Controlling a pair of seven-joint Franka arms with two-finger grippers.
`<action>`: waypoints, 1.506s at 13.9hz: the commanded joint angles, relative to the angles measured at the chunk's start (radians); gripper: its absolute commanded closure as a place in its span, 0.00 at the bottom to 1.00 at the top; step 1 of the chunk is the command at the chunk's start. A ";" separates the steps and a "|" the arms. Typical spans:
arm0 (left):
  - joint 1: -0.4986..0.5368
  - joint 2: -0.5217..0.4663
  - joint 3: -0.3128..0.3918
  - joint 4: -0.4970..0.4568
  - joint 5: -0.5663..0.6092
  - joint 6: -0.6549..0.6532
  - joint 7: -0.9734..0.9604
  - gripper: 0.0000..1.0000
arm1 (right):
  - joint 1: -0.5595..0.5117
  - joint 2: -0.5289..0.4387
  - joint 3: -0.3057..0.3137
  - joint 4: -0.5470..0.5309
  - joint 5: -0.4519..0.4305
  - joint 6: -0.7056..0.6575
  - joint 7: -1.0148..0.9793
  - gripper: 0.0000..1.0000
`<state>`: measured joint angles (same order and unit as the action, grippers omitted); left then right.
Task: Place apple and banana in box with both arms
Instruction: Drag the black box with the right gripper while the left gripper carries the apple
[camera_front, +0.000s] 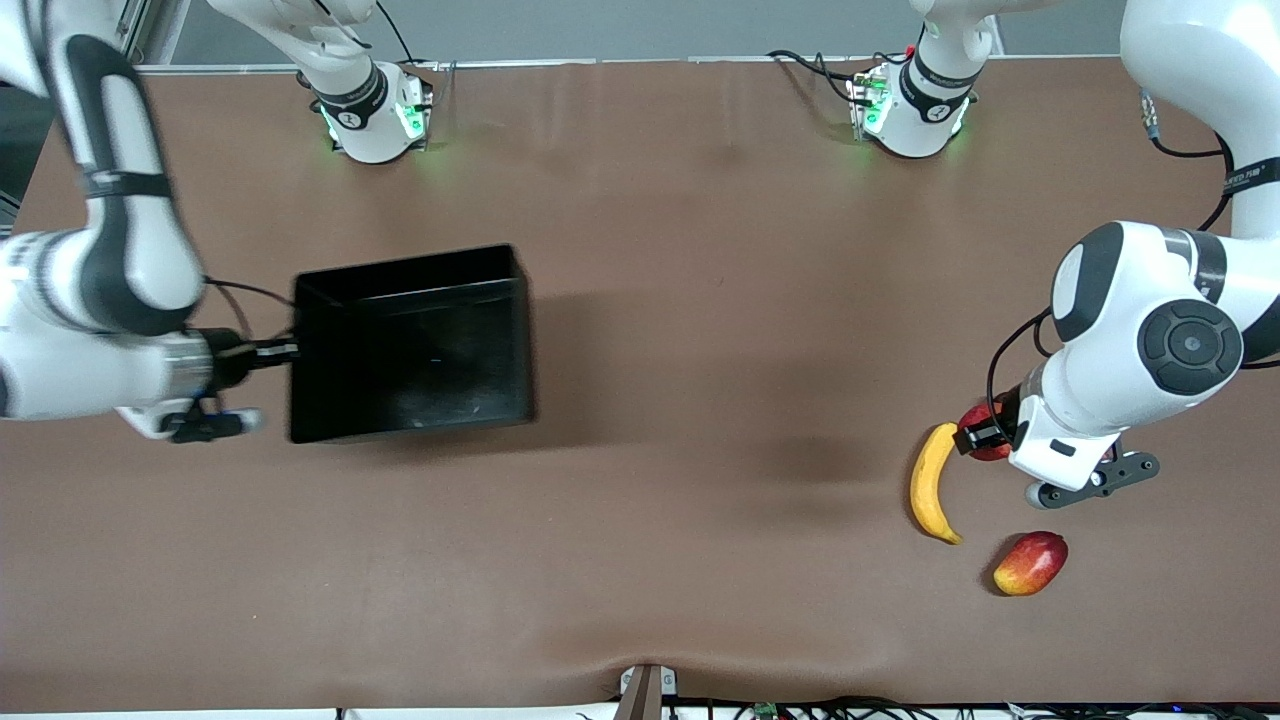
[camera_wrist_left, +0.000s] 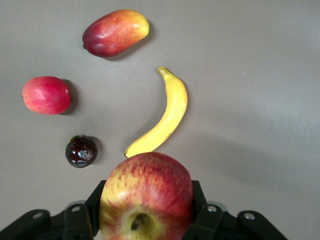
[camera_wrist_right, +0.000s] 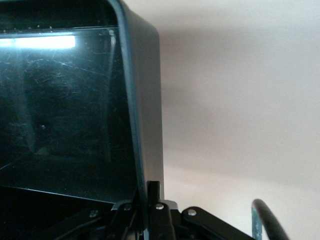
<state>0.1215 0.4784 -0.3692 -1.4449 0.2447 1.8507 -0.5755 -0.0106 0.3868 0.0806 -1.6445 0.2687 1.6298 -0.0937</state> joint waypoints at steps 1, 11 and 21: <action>0.003 -0.040 -0.014 -0.025 0.005 -0.030 -0.014 1.00 | 0.107 -0.002 -0.010 0.022 0.064 0.039 0.127 1.00; -0.058 -0.018 -0.050 -0.054 -0.001 -0.024 -0.170 1.00 | 0.535 0.249 -0.015 0.141 0.107 0.432 0.592 1.00; -0.244 0.071 -0.053 -0.154 -0.038 0.206 -0.495 1.00 | 0.589 0.357 -0.019 0.242 0.083 0.503 0.595 0.00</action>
<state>-0.0846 0.5247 -0.4260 -1.5993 0.2176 2.0254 -1.0083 0.5742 0.7410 0.0727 -1.4557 0.3546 2.1497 0.4970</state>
